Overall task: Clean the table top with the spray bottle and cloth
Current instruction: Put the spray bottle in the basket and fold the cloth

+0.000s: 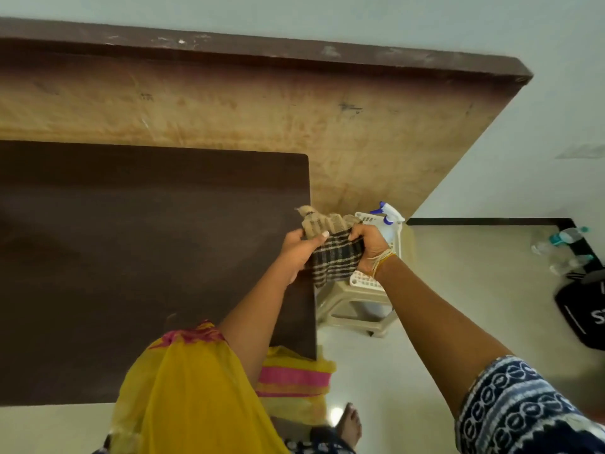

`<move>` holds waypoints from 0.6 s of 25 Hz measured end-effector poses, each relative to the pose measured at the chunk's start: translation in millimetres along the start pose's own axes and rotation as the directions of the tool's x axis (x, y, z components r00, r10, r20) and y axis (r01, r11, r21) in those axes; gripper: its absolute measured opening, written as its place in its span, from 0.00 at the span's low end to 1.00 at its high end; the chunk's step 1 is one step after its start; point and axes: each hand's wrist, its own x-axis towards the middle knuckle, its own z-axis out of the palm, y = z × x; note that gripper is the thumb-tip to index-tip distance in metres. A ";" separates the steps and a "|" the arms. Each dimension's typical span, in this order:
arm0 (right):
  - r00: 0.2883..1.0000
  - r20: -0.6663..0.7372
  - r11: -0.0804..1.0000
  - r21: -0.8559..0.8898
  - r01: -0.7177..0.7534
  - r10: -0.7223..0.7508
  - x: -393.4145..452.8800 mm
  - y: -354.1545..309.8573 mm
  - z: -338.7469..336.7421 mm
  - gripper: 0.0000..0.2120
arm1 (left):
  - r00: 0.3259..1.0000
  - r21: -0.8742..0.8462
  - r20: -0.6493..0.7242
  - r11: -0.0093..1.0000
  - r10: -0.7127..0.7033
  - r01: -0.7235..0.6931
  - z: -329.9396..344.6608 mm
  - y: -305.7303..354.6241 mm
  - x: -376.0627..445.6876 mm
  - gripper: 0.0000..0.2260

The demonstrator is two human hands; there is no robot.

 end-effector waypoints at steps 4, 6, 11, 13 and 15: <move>0.987 -0.140 0.996 -0.054 0.076 -0.083 1.5 -20.9 -81.6 0.19 | 0.990 0.053 -0.089 0.993 0.107 -0.103 85.3 -13.3 4.4 0.13; 0.976 -0.177 0.992 -0.011 0.127 -0.127 3.2 -29.9 -114.3 0.25 | 0.989 0.054 -0.084 0.991 0.125 -0.120 121.5 -21.6 8.1 0.13; 0.961 -0.272 0.997 0.035 0.064 -0.052 14.7 -40.5 -180.6 0.25 | 0.991 0.212 -0.019 0.969 0.133 -0.126 171.7 -38.5 33.6 0.18; 0.973 -0.226 0.998 0.030 -0.050 0.055 22.8 -42.1 -196.8 0.25 | 0.991 0.294 0.026 0.947 0.129 -0.131 178.8 -41.8 51.3 0.19; 0.969 -0.221 0.993 0.023 -0.113 0.115 43.3 -39.0 -210.8 0.22 | 0.994 0.352 0.028 0.929 0.107 -0.110 179.7 -51.4 77.2 0.21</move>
